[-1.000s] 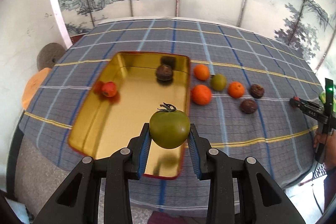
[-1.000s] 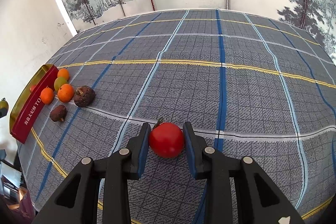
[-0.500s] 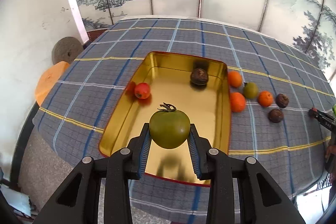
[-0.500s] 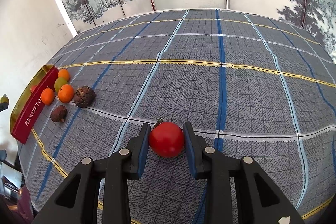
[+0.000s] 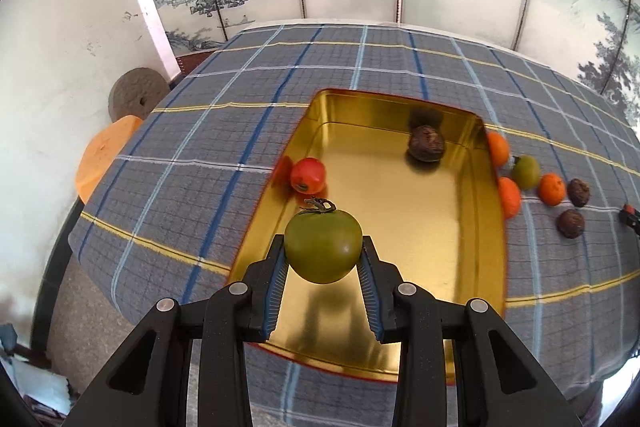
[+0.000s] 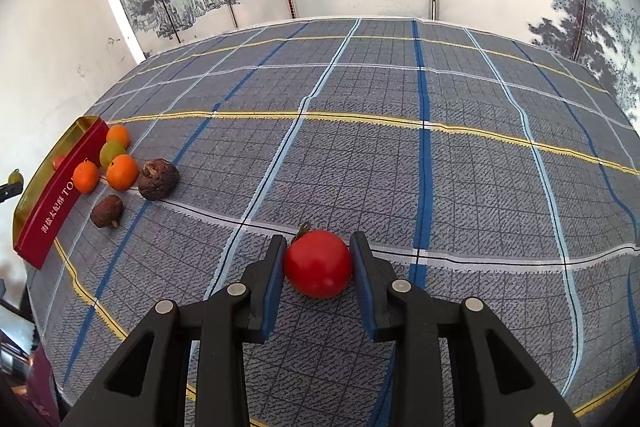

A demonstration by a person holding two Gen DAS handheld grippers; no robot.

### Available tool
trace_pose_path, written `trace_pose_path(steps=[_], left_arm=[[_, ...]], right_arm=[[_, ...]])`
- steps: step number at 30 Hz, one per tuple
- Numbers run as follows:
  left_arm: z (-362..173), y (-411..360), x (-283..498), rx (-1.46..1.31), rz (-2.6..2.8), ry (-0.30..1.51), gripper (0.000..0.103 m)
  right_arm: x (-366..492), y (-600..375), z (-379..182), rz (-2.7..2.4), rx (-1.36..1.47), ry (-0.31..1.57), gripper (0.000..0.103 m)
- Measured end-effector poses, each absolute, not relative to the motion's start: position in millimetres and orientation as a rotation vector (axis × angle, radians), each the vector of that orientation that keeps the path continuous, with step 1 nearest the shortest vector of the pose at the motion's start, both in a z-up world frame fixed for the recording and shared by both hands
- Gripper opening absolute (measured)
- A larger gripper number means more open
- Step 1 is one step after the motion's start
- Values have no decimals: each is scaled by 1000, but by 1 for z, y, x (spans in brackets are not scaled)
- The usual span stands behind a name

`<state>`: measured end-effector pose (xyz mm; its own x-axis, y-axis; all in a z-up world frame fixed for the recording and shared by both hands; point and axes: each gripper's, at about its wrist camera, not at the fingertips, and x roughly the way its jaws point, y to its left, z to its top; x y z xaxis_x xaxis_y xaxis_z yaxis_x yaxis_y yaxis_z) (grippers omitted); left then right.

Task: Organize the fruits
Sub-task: 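Carry the green tomato toward the tin with the left gripper while the right holds the red fruit, then release the green tomato into the tin while the right gripper opens on the red fruit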

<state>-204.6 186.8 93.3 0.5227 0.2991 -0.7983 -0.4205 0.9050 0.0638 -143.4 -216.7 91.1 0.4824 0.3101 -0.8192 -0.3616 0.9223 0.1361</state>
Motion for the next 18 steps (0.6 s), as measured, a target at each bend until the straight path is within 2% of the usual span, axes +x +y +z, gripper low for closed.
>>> trace_pose_path(steps=[9,15,18], left_arm=[[76,206,-195,-121,454,951,36],[68,213,-190,-104,462,960,36],[64,214,-187,-96,461,971,36]], right_arm=[[-145,-213,91,397,-95,983,32],[-148,-203,90,403,-155,981,42],[-148,-203,90,404,-156,980,43]])
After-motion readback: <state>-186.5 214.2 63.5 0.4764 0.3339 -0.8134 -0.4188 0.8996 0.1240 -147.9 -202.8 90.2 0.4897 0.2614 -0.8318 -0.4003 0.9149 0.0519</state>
